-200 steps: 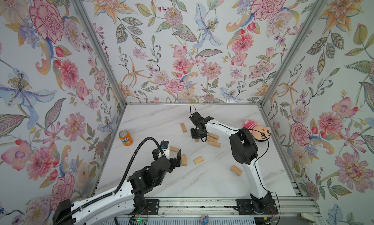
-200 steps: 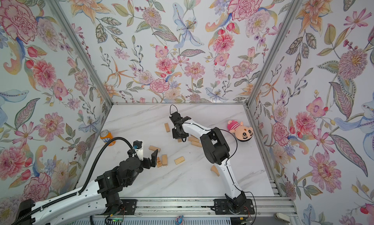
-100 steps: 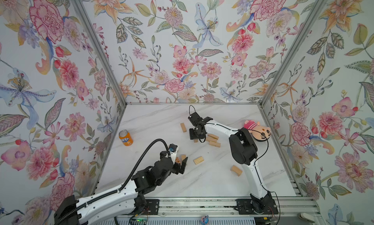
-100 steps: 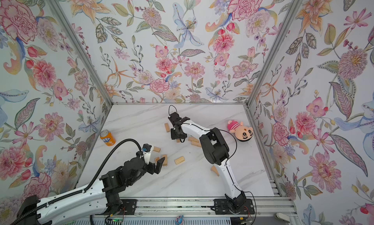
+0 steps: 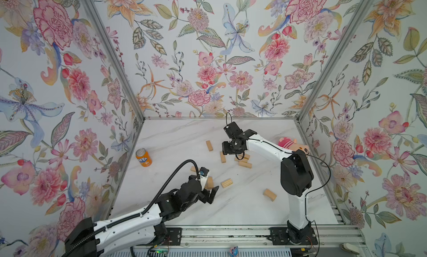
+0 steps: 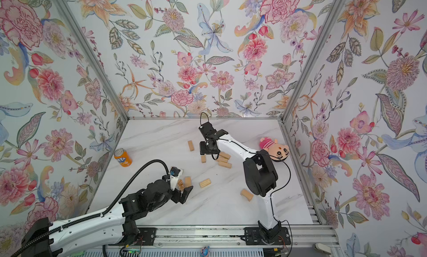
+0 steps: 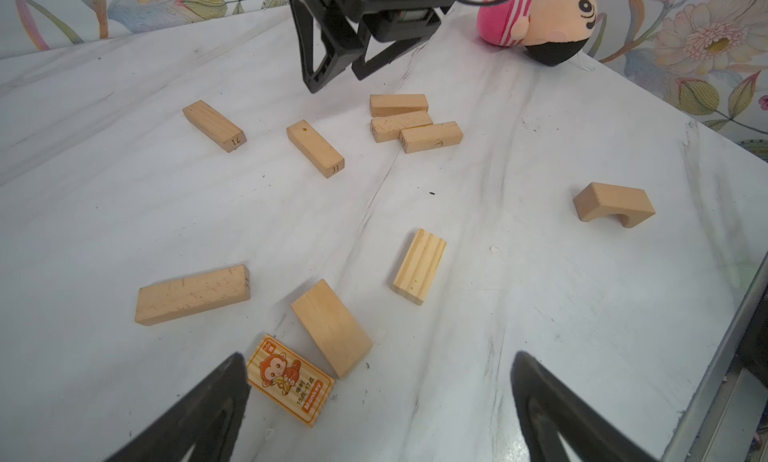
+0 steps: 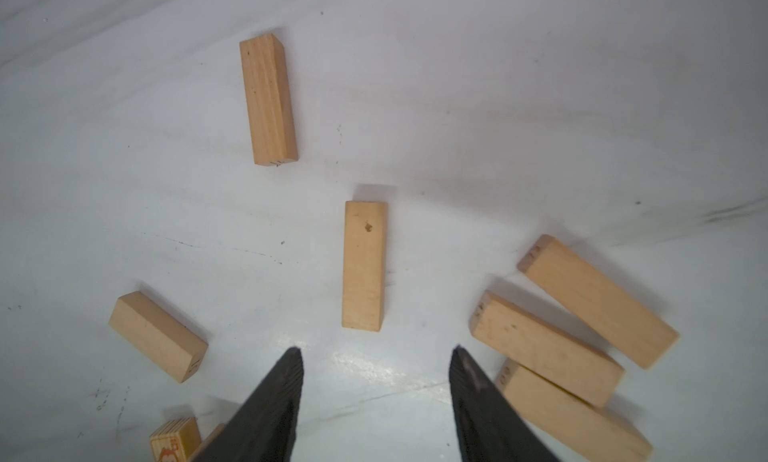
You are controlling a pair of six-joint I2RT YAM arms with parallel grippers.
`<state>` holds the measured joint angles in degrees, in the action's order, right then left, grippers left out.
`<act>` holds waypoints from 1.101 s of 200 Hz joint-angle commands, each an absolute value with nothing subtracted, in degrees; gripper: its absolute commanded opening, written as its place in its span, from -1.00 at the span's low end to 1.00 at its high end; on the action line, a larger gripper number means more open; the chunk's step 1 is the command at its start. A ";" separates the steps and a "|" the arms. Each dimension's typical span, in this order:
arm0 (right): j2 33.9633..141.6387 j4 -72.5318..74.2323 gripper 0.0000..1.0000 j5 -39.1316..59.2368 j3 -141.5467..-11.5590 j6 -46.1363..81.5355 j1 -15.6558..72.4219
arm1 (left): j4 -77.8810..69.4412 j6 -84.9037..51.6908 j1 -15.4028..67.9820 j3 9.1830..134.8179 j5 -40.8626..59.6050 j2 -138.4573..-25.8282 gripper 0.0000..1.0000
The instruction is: Build the wood block tower
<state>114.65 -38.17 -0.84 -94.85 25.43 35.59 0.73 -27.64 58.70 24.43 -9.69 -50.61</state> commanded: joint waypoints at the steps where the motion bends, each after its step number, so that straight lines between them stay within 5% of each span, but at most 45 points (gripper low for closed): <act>1: 111.95 -39.07 0.16 -2.34 -88.97 22.71 32.00 | -1.87 -27.13 59.48 26.58 -6.88 -52.21 0.98; 55: 106.97 -31.35 0.14 0.30 -75.27 21.05 25.53 | -3.87 -27.71 59.92 28.89 -7.10 -56.85 0.98; 135: 111.58 -30.23 0.08 -0.95 -79.21 18.06 24.87 | -3.50 -29.62 60.55 30.87 -10.22 -59.22 0.98; 220: 118.38 -30.64 -0.22 0.09 -87.69 18.63 30.77 | -1.33 -28.97 60.47 30.65 -13.56 -57.32 0.99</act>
